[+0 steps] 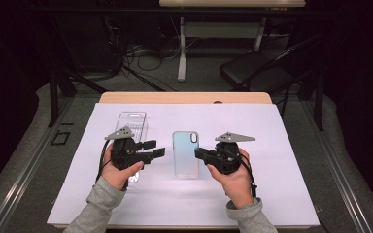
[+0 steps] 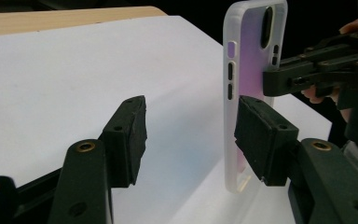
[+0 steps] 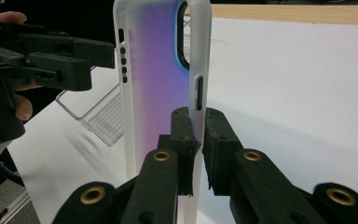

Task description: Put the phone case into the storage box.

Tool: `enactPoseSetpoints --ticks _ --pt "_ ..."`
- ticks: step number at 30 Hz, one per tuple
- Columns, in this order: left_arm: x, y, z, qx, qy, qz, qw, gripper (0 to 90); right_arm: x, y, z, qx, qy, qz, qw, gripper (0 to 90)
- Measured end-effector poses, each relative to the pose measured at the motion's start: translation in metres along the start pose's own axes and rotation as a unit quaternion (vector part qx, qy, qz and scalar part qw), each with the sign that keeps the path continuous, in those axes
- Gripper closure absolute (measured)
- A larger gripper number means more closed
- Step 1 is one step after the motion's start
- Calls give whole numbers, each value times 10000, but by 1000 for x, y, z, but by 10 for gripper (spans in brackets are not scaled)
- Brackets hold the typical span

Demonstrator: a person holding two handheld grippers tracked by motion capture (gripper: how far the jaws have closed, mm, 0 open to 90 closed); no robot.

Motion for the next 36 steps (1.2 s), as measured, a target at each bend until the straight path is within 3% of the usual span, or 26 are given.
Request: enactPoseSetpoints --ticks 18,29,36 --pt "-2 0 -6 81 408 -72 9991 368 3 -4 -4 -72 -96 -62 9999 833" --pt "-4 4 -5 438 570 -41 9974 381 7 -7 -5 -126 -146 -55 9998 833" --pt "-7 6 -1 493 578 -18 9971 395 10 -8 -6 -129 -182 -36 9997 833"
Point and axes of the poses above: each handheld gripper's, and its own axes: x roughly forward along the jaws, y roughly out of its top, z roughly to its right, the point moved 7 cm from there along x, roughly forward along the jaws, and after that the axes turned 8 degrees about x, right-handed, at the moved point
